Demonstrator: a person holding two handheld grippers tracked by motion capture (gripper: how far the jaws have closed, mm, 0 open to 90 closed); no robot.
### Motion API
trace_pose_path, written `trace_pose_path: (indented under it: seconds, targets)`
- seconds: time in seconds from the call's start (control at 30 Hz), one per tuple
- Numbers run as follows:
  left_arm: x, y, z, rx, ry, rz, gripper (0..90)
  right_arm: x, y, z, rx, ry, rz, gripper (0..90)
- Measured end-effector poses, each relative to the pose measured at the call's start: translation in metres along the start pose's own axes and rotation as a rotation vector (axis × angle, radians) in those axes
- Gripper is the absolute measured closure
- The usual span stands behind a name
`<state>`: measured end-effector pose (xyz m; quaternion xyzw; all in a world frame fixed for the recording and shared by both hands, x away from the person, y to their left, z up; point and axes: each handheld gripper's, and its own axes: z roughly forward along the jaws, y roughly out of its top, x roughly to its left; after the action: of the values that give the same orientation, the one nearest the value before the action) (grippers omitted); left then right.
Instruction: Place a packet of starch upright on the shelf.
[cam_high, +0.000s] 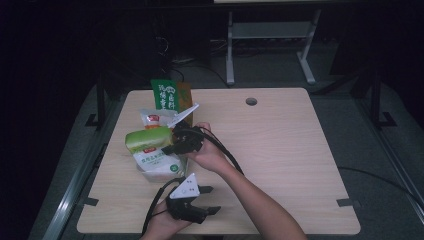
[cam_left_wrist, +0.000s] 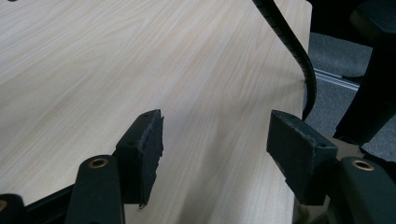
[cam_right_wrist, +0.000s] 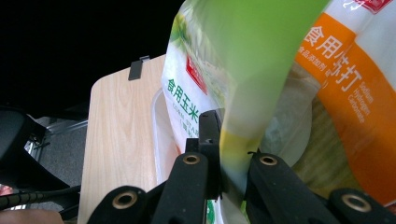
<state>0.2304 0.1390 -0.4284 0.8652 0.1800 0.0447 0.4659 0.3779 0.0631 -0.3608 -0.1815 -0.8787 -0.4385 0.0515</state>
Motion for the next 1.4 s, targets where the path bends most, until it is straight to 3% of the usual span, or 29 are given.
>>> trace_pose_path:
  seconds: [0.43,0.7,0.97,1.4]
  targets:
    - [0.0,0.0,0.001,0.004,0.003,-0.002,35.9,-0.005,-0.012,-0.003,0.004,0.012,0.03,88.9]
    - [0.001,-0.001,0.002,0.009,0.005,-0.003,35.9,-0.006,-0.014,-0.004,0.004,0.014,0.02,88.4]
    - [0.007,-0.001,0.001,0.006,0.022,-0.018,34.5,-0.007,-0.015,-0.014,-0.019,0.016,0.024,76.4]
    - [0.014,0.001,0.001,0.01,0.053,-0.029,29.4,-0.016,-0.027,-0.05,-0.058,0.015,0.056,59.4]
